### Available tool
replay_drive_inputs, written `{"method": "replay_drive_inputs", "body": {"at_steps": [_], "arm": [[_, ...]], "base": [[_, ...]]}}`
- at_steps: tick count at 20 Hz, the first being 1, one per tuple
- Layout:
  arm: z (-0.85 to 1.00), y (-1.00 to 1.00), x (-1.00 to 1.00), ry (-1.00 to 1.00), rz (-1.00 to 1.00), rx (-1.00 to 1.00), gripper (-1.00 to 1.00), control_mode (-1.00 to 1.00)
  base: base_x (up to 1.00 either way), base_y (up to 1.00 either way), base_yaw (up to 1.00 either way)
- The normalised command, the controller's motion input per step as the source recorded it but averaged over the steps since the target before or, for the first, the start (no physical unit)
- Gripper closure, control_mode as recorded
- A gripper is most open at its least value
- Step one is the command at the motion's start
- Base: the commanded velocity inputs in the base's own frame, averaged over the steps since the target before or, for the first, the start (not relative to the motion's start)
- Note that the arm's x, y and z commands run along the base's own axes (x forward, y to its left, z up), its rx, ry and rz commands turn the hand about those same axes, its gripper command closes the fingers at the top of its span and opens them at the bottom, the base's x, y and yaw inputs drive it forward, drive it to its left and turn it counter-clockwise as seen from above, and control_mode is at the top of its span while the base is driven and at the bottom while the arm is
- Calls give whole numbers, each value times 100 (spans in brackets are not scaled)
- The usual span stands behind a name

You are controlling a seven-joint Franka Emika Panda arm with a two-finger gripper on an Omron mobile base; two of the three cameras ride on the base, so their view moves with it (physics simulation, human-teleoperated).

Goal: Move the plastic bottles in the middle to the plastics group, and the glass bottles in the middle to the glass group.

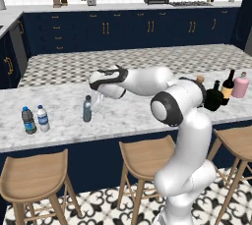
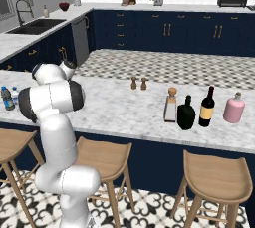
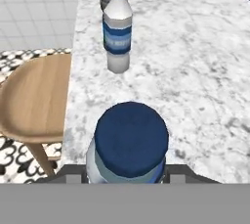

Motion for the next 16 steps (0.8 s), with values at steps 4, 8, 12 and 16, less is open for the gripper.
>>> {"method": "replay_drive_inputs", "body": {"at_steps": [4,8,12,16], "arm": [[-2,63,9,2,21,0,100,-100],[-9,67,13,0,20,0,100,-100],[-7,61,30,1,19,0,100,-100],[-4,41,21,4,13,0,100,-100]], "base": [[0,0,0],[0,0,0],[0,0,0],[0,0,0]]}}
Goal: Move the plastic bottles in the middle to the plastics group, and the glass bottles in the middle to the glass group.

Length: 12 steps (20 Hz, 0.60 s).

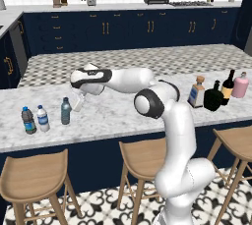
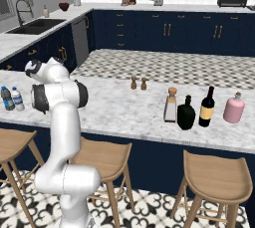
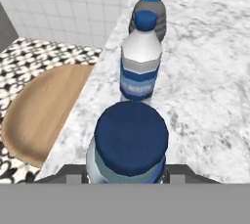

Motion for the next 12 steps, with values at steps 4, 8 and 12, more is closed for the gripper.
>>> {"method": "replay_drive_inputs", "body": {"at_steps": [4,8,12], "arm": [[-3,44,14,4,11,0,100,-100],[-19,34,7,6,9,0,100,-100],[-49,19,1,4,6,-2,100,-100]], "base": [[0,0,0],[0,0,0],[0,0,0]]}}
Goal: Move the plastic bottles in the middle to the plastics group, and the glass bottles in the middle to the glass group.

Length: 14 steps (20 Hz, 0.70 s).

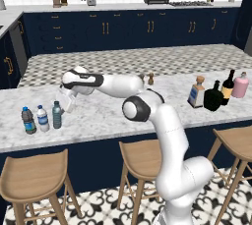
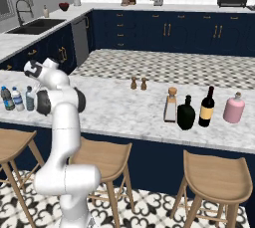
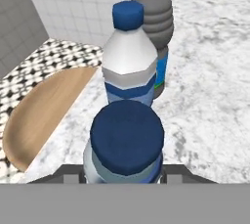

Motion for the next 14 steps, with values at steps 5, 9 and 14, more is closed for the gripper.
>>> {"method": "replay_drive_inputs", "body": {"at_steps": [5,9,14], "arm": [[-33,0,0,0,1,-9,100,-100],[0,0,0,0,0,-3,100,-100],[0,0,0,0,0,0,-100,-100]], "base": [[0,0,0],[0,0,0],[0,0,0]]}}
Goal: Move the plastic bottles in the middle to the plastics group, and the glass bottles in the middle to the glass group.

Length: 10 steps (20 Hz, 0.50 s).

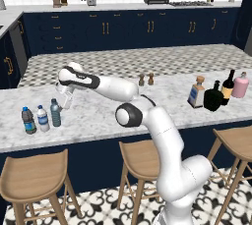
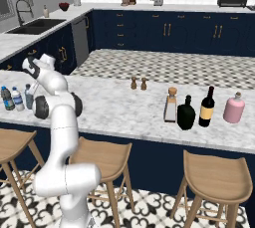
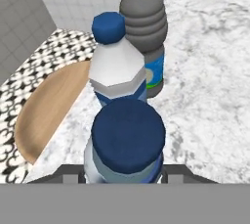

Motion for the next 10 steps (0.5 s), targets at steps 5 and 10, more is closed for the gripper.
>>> {"method": "replay_drive_inputs", "body": {"at_steps": [5,10], "arm": [[0,-1,-13,-3,0,0,-100,-100],[3,-7,-9,-9,0,0,-100,-100]], "base": [[0,0,0],[0,0,0]]}}
